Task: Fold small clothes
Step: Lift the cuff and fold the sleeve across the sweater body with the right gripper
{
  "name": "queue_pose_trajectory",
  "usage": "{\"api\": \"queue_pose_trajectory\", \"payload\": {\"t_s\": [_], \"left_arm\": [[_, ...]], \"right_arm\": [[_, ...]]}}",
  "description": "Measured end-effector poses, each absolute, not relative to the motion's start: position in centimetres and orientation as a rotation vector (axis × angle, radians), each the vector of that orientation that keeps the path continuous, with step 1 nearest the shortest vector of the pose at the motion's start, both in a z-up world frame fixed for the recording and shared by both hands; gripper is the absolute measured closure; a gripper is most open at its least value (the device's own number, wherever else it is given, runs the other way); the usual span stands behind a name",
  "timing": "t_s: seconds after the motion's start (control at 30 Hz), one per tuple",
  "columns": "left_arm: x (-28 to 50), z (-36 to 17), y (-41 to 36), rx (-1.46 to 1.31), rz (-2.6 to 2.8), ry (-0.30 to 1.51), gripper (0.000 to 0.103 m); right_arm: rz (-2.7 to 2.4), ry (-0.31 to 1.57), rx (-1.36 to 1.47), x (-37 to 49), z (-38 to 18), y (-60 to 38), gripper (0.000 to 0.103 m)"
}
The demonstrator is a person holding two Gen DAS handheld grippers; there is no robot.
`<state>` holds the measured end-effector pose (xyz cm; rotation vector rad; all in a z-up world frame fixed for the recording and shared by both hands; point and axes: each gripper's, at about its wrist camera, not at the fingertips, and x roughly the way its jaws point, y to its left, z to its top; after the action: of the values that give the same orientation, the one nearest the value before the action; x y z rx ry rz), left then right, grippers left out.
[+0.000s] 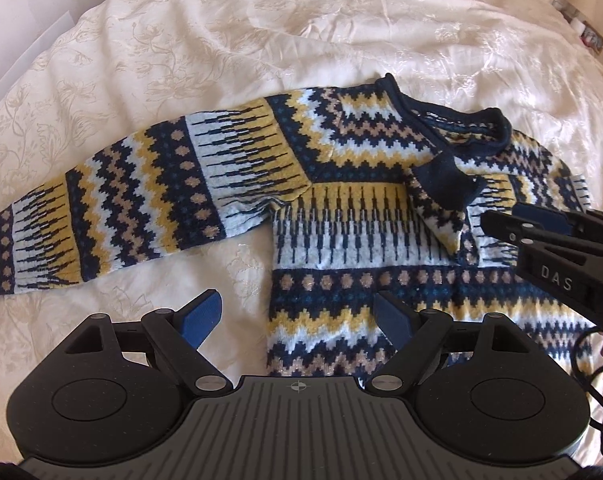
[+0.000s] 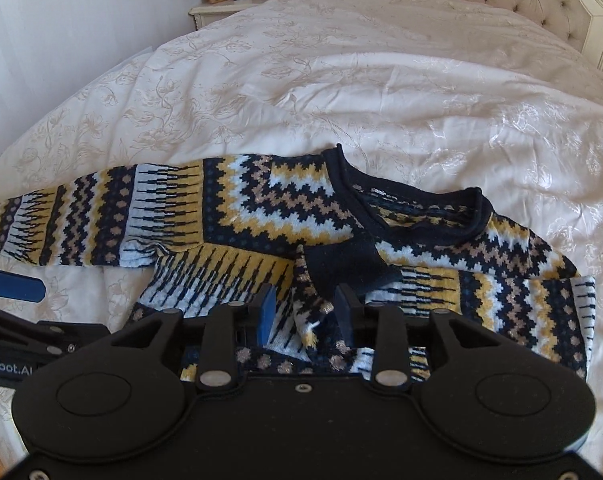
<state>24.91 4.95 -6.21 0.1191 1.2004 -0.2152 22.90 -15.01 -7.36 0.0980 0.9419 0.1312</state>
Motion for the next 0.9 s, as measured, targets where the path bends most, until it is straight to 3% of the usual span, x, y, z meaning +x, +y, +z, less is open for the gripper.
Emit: {"api": "queue_pose_trajectory", "payload": {"t_s": [0.33,0.57,0.9], "left_arm": [[25.9,-5.8,2.9,0.1,-0.165,1.193,0.02],[25.1,-6.3,6.5,0.061,-0.045,1.235,0.02],[26.5,-6.7,7.5,0.029,-0.016,1.245,0.02]], "right_arm": [[0.04,1.04,0.319,25.2,-10.9,-20.0,0.058],[0.177,1.067,0.293,28.4,-12.9,-16.0,0.057],[0.434,0.939,0.087,24.6,-9.4,-11.6,0.058]]}}
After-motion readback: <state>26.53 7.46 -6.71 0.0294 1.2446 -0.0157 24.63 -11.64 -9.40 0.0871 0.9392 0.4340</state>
